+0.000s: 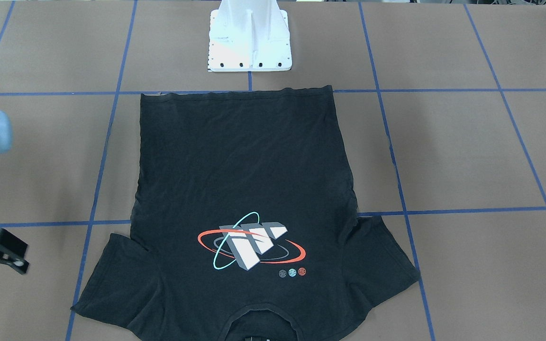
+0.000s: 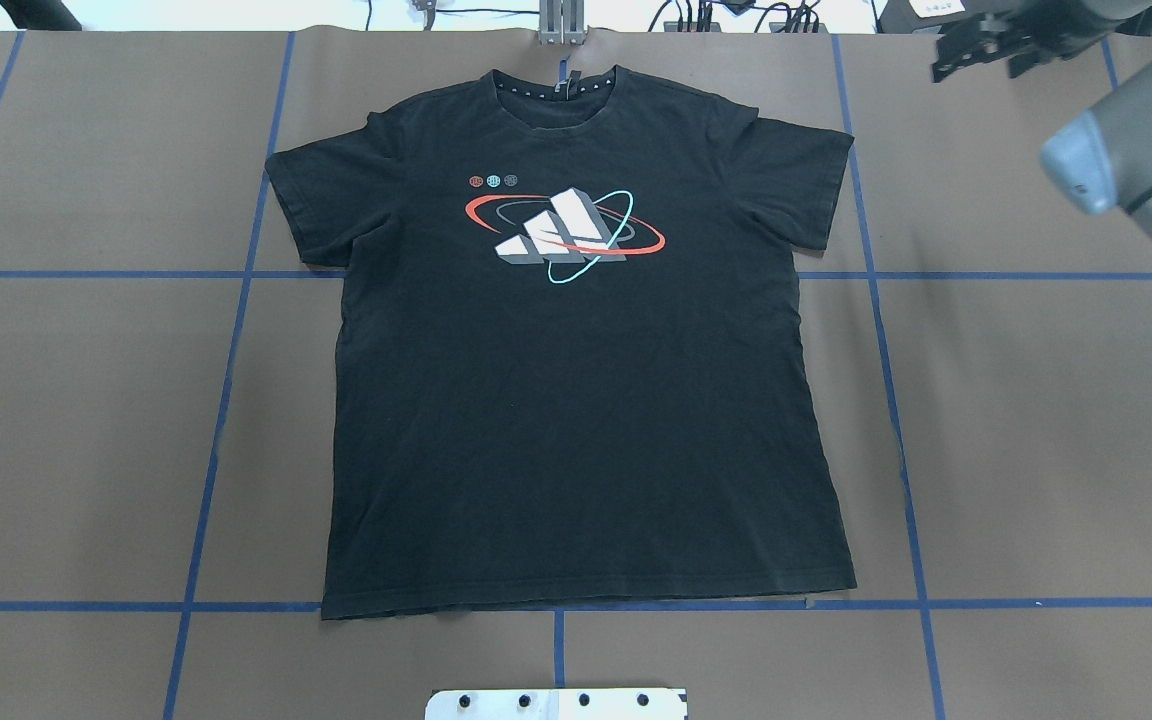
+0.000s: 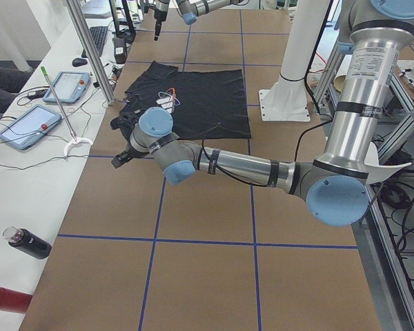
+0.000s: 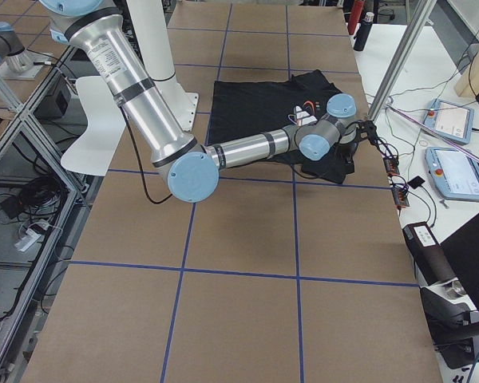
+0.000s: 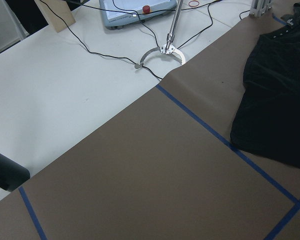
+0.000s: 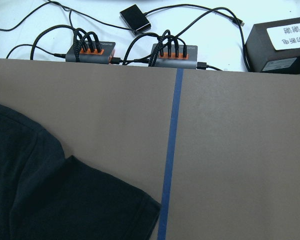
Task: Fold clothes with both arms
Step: 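Move the right gripper toward the shirt's shoulder farthest from the robot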
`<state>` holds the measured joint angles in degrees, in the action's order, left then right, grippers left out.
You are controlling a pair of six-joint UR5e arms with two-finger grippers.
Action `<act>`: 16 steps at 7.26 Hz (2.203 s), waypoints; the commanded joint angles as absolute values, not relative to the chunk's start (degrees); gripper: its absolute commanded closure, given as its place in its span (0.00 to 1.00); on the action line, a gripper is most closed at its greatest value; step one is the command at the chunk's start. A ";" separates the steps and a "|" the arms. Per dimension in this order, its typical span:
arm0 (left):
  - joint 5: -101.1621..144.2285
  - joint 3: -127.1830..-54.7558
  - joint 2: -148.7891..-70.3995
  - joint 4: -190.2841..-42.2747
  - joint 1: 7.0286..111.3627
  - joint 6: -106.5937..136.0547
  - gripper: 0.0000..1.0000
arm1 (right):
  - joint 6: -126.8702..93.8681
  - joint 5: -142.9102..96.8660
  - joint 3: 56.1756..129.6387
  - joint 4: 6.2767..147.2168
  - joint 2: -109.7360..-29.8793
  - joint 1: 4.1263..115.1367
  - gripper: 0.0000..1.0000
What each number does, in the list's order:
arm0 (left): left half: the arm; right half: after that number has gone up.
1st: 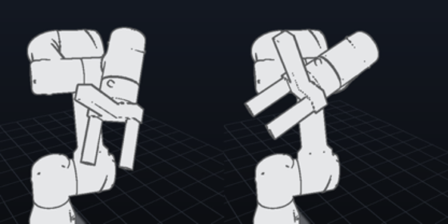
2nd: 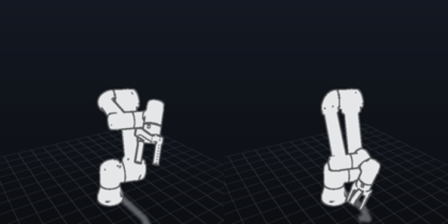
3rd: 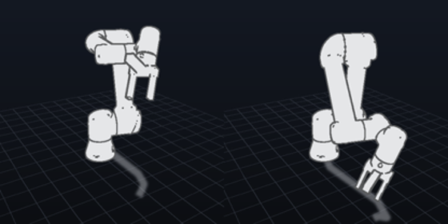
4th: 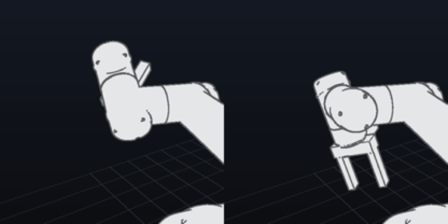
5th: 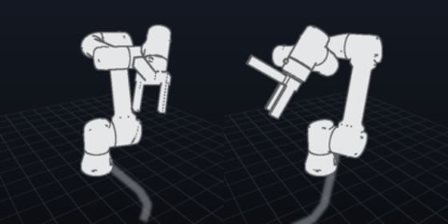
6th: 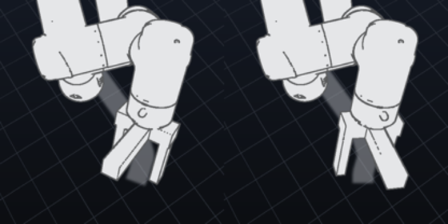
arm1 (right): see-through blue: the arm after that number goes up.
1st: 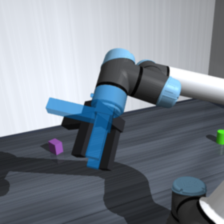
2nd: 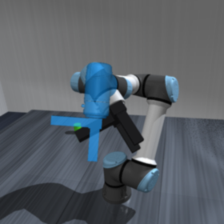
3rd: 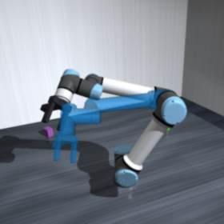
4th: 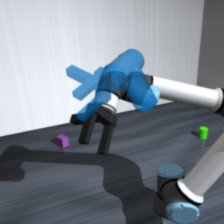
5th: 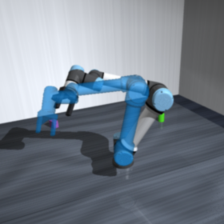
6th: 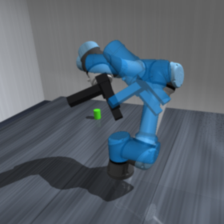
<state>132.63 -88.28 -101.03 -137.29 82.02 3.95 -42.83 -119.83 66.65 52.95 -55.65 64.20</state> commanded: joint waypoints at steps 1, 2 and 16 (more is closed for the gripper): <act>132.63 -88.24 -100.99 -137.29 81.91 3.87 0.00 | -44.56 -117.43 59.08 46.24 -54.41 61.88 0.02; 132.63 -88.24 -100.99 -137.29 81.91 3.87 0.00 | -44.65 -115.68 56.10 43.45 -53.45 60.74 0.02; 132.54 -87.89 -100.37 -138.95 81.91 3.87 0.00 | -40.43 -108.28 46.58 40.61 -48.16 55.81 0.57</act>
<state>132.54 -87.89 -100.37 -138.89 81.91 3.87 -40.43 -108.60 46.59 40.61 -48.20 56.02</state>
